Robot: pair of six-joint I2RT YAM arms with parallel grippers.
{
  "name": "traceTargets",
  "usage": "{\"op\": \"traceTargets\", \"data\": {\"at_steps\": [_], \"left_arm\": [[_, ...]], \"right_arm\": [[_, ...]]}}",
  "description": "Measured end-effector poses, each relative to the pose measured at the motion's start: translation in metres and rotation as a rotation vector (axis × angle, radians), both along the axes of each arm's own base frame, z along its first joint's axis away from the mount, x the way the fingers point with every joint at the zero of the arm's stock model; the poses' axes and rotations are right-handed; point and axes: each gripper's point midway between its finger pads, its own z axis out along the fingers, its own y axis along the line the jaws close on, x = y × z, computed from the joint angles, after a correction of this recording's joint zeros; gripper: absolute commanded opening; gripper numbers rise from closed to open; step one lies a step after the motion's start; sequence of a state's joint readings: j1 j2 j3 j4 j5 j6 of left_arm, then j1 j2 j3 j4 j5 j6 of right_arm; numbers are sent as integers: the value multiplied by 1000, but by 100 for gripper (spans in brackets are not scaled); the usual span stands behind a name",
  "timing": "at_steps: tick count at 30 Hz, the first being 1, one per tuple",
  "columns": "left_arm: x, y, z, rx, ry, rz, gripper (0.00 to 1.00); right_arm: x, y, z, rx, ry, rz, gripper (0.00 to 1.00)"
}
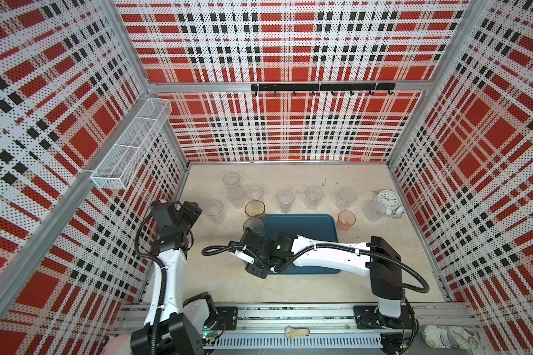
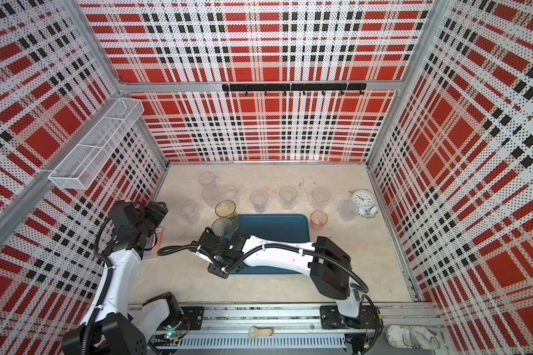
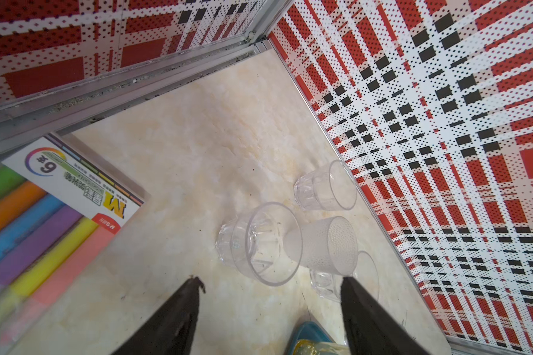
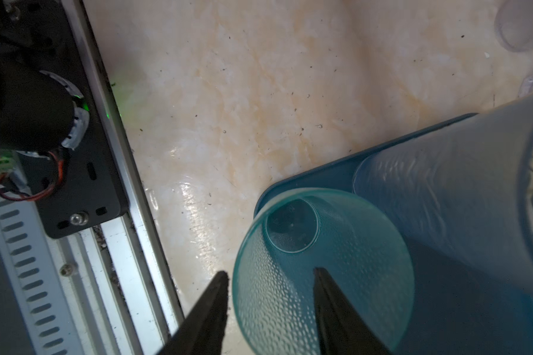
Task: Place the glasses into the tray
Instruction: Place the glass on the tray, then pick up the glass from the top-center of the table.
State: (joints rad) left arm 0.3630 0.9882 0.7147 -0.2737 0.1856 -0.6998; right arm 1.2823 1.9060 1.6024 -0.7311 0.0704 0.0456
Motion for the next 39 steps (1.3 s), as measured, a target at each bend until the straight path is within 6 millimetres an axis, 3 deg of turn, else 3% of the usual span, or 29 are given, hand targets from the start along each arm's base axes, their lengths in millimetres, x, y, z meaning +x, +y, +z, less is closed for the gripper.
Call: {"op": "traceTargets", "data": {"at_steps": [10, 14, 18, 21, 24, 29, 34, 39], "left_arm": [[4, 4, 26, 53, -30, 10, 75], [7, 5, 50, 126, -43, 18, 75], [12, -3, 73, 208, -64, 17, 76], [19, -29, 88, 263, -80, -37, 77], [28, -69, 100, 309, -106, -126, 77], [42, -143, 117, 407, -142, -289, 80], [54, -192, 122, 469, -175, -398, 82], [71, -214, 113, 499, -167, -449, 83]], "right_arm": [[24, 1, 55, 207, 23, -109, 55], [56, -12, 76, 295, 49, -247, 53], [97, -45, 95, 403, 78, -425, 53], [132, -79, 109, 479, 97, -599, 52], [168, -123, 115, 537, 114, -804, 52], [198, -194, 95, 561, 148, -1082, 52], [201, -223, 88, 562, 151, -1186, 52], [205, -232, 88, 569, 144, -1224, 53]]}}
